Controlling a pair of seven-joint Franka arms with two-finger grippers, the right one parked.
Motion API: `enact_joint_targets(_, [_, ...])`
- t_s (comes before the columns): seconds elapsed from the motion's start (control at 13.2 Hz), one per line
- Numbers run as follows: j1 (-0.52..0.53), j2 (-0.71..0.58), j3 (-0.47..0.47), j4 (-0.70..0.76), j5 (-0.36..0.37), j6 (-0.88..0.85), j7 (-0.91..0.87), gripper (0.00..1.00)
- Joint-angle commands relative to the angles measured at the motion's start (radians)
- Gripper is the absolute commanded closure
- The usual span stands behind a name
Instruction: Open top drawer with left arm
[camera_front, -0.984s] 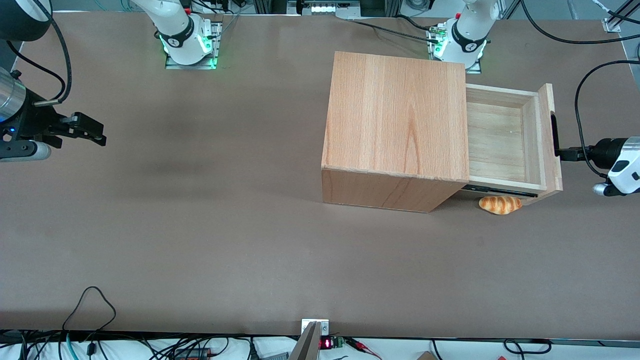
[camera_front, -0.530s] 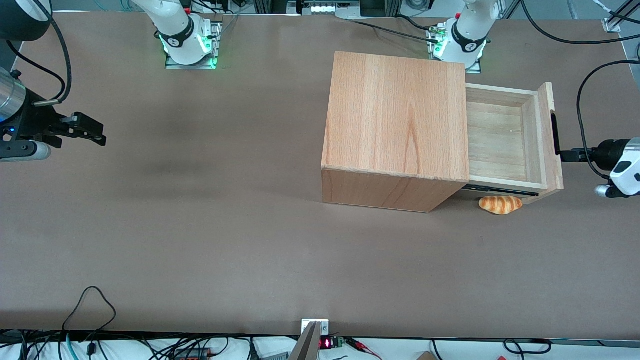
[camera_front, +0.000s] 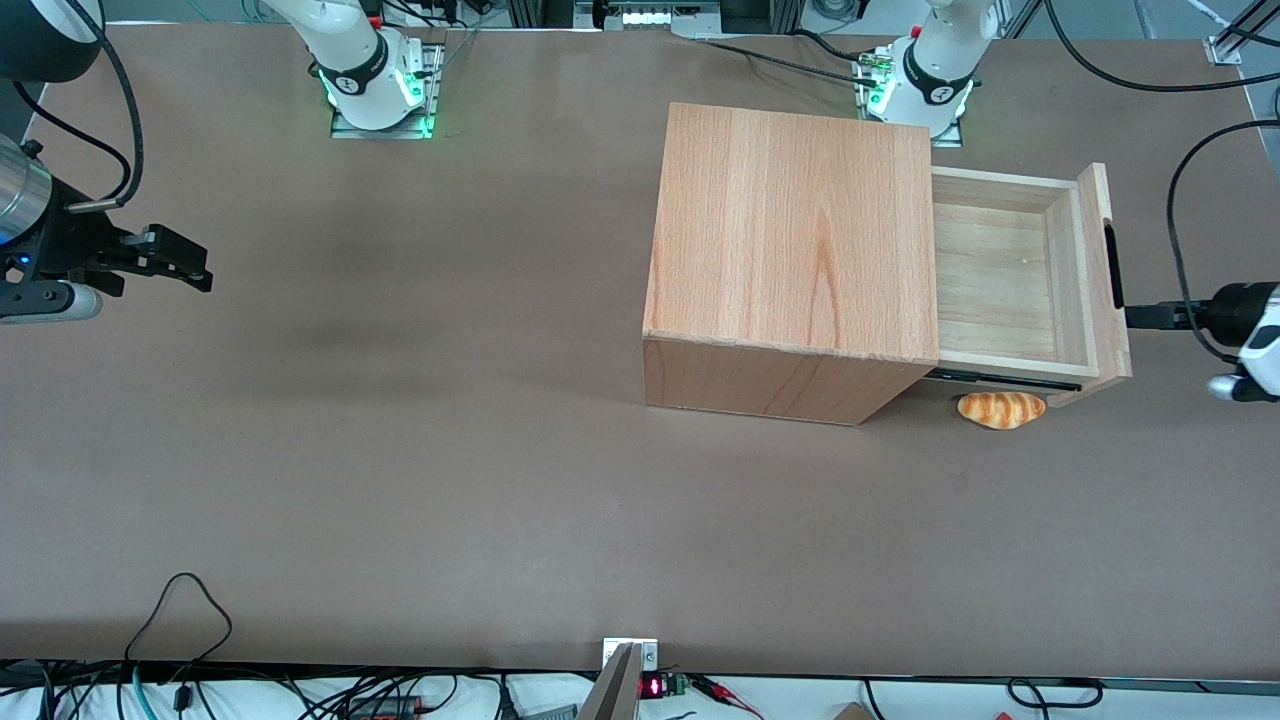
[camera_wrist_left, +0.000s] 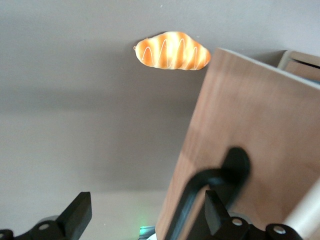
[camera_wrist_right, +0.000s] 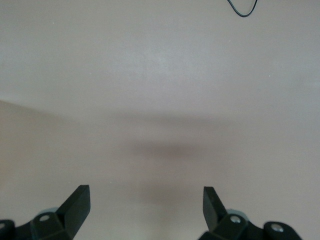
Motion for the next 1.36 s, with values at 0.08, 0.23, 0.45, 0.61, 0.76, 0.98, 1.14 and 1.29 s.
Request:
enact_joint_targets(0.08, [-0.01,0.022,-0.01,0.2,0.023,-0.155,-0.004,0.0])
enact_joint_targets(0.23, [-0.017,0.002,-0.013,0.245,0.023,-0.176,-0.002,0.0])
enact_joint_targets(0.45, [-0.072,-0.007,-0.01,0.279,0.058,-0.169,-0.013,0.0])
enact_joint_targets(0.61, [-0.113,-0.007,-0.01,0.325,0.086,-0.172,-0.066,0.0])
enact_joint_targets(0.76, [-0.145,-0.018,-0.011,0.336,0.086,-0.171,-0.125,0.0])
enact_joint_targets(0.98, [-0.213,-0.041,-0.014,0.339,0.079,-0.174,-0.123,0.0])
enact_joint_targets(1.14, [-0.272,-0.061,-0.013,0.34,0.08,-0.174,-0.126,0.0])
enact_joint_targets(1.29, [-0.305,-0.09,-0.013,0.339,0.077,-0.174,-0.128,0.0])
